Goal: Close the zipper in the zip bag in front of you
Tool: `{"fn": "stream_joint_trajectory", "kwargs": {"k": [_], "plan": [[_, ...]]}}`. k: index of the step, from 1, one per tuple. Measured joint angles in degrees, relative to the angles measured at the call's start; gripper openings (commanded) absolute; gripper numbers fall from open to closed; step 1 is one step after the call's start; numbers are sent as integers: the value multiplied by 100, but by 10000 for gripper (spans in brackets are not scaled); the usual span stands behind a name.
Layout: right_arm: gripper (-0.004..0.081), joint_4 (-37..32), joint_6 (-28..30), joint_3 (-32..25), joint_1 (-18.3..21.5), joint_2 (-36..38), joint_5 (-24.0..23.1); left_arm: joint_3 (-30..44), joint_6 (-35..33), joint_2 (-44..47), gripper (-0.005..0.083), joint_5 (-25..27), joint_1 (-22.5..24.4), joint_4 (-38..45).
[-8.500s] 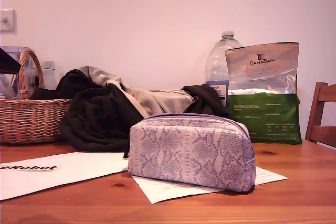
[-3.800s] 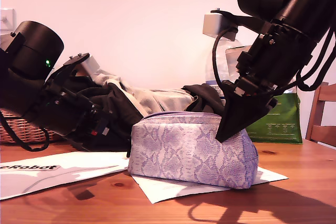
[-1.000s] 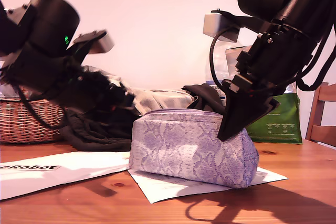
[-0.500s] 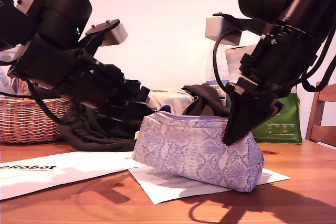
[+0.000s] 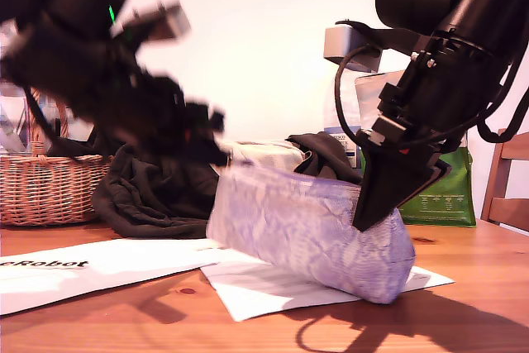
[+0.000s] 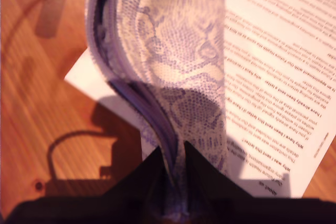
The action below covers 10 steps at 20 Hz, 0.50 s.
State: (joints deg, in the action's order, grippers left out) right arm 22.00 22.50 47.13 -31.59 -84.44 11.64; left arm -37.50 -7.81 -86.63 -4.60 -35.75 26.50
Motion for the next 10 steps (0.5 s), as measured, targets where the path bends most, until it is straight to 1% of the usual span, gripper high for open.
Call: {"fn": "stream_joint_trajectory", "kwargs": {"k": [3, 6, 10], "plan": [[-11, 13, -81, 0, 0, 0, 2, 0, 105, 199, -19, -72, -13, -236], [-11, 15, -149, 0, 0, 0, 20, 0, 507, 201, -19, -107, -79, -396], [-11, 46, -151, 2, 0, 2, 20, 0, 933, 205, -19, -153, -302, -376]]}}
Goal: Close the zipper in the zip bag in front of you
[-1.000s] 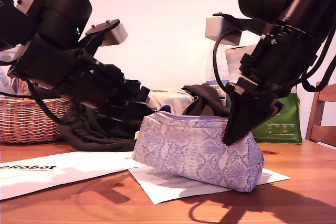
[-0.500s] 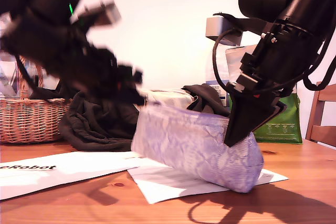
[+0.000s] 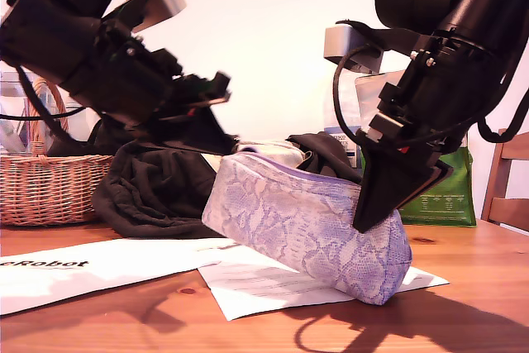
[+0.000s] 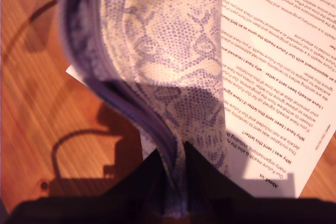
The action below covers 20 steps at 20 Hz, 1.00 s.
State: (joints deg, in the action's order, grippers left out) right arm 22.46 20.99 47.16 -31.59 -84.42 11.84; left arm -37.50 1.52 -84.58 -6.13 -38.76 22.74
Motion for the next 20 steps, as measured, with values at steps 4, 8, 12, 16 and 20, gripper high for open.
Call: {"fn": "stream_joint_trajectory", "kwargs": {"k": [4, 8, 12, 16, 20], "plan": [[-11, 55, -28, 0, 0, 20, -9, 0, 127, 2, -19, 20, -256, 48], [-10, 87, -129, 0, 0, 26, -26, 0, 291, 2, -19, 20, -363, 125], [194, 66, -166, 0, 0, 26, -26, -22, 302, 13, -19, 339, -310, -138], [232, 76, -168, 0, -7, 26, -24, -28, 304, 13, -19, 625, -24, -601], [377, 87, -168, 17, -131, 26, -85, -28, 413, -92, -19, 745, 118, -713]]}}
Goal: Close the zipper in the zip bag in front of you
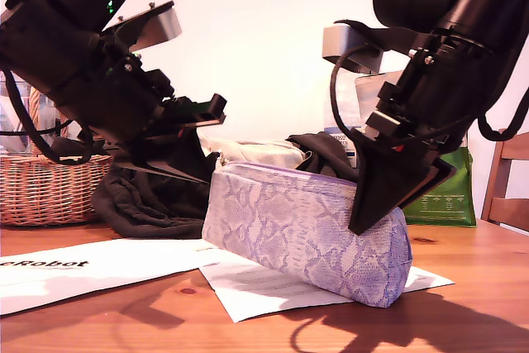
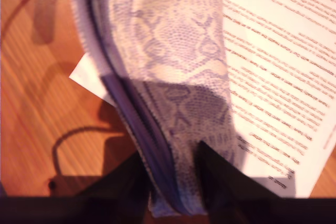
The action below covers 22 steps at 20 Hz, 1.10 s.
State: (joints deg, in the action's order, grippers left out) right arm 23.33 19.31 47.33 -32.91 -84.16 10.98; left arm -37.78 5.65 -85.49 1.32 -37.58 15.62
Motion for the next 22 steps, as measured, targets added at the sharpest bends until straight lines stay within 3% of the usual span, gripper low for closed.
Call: {"fn": "stream_joint_trajectory", "kwargs": {"k": [4, 6, 10, 13, 16, 22], "plan": [[499, 146, -7, 55, -190, -2, -450, 0, 68, -595, -19, -22, 26, 282], [501, 407, -15, 129, -262, -13, -807, 0, 149, -614, -19, -26, 50, 310], [502, 743, -22, 597, -321, -22, -861, 0, 153, -614, -19, -48, 68, 326], [528, 608, 17, 927, -522, -22, -494, 0, 157, -614, -19, -214, 98, 326], [571, -50, 22, 994, -695, -22, 4, 0, 160, -614, -19, -297, 98, 326], [571, -632, 153, 999, -638, -192, 214, 0, 164, -614, -19, -433, 98, 326]]}}
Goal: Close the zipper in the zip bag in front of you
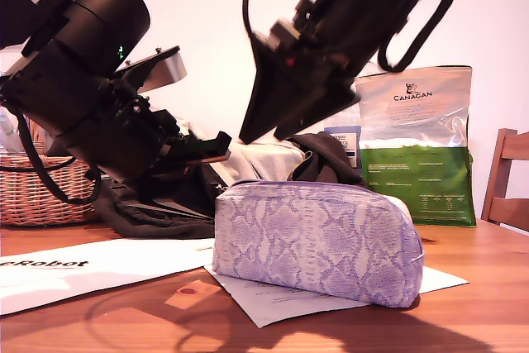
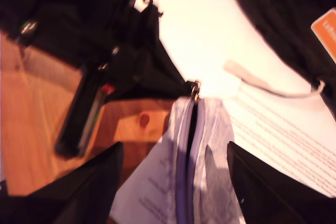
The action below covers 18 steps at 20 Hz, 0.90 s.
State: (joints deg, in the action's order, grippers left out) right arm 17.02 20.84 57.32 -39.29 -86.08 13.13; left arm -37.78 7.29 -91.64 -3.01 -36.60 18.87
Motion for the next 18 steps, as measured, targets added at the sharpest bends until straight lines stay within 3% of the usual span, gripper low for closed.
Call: {"fn": "stream_joint_trajectory", "kwargs": {"k": [8, 10, 13, 16, 18], "plan": [[536, -341, 4, 0, 326, -997, 50, 0, 0, 0, -19, -57, 0, -4], [397, -354, 4, 0, 398, -997, 149, 0, 0, 0, -19, -87, 0, -4], [87, -350, 4, 0, 396, -997, 168, 0, 0, 0, -19, -173, 0, -4], [-13, -350, 4, 0, 396, -997, 269, 0, 0, 0, -19, -289, 0, -2], [-13, -348, 4, 0, 398, -997, 275, 0, 0, 4, -19, -361, 2, -2]]}}
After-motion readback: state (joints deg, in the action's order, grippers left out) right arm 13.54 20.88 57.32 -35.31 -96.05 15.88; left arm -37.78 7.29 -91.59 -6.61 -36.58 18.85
